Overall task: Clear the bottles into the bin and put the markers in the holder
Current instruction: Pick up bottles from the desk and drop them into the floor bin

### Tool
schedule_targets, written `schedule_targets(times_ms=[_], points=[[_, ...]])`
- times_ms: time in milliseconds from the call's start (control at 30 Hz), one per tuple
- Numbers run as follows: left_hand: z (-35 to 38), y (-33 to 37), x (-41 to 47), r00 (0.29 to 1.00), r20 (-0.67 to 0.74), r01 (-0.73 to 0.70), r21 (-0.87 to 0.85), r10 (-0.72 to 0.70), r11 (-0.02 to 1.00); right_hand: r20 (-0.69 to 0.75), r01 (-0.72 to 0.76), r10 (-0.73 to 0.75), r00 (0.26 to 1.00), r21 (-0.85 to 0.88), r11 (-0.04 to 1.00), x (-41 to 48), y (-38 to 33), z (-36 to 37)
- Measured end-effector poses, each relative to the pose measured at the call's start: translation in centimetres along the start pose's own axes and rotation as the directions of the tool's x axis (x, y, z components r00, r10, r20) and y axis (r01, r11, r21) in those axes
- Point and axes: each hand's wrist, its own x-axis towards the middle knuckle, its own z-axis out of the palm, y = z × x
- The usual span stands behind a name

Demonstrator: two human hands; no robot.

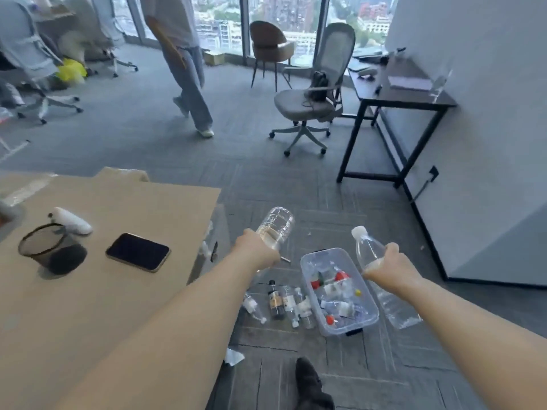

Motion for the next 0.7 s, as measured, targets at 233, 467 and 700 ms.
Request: schedule_targets(times_ms=[233,467,700], points=[[11.4,8.9,10.1,0.989,0.136,0.071,-0.062,-0.062,0.996,0.121,-0.234,0.228,0.966,0.044,0.971,13.6,8.7,3.1],[18.8,11.5,18.7,0.939,0.224,0.283,-0.082,-0.259,0.956,0.272,-0.252,0.247,0.930,-0.016,0.968,26.6,11.1,7.3],[22.5,10.4,23.8,0.911,0.249,0.363,-0.102,-0.330,0.926,0.283,-0.213,0.195,0.939,0.033,0.977,34.7,11.7,10.3]])
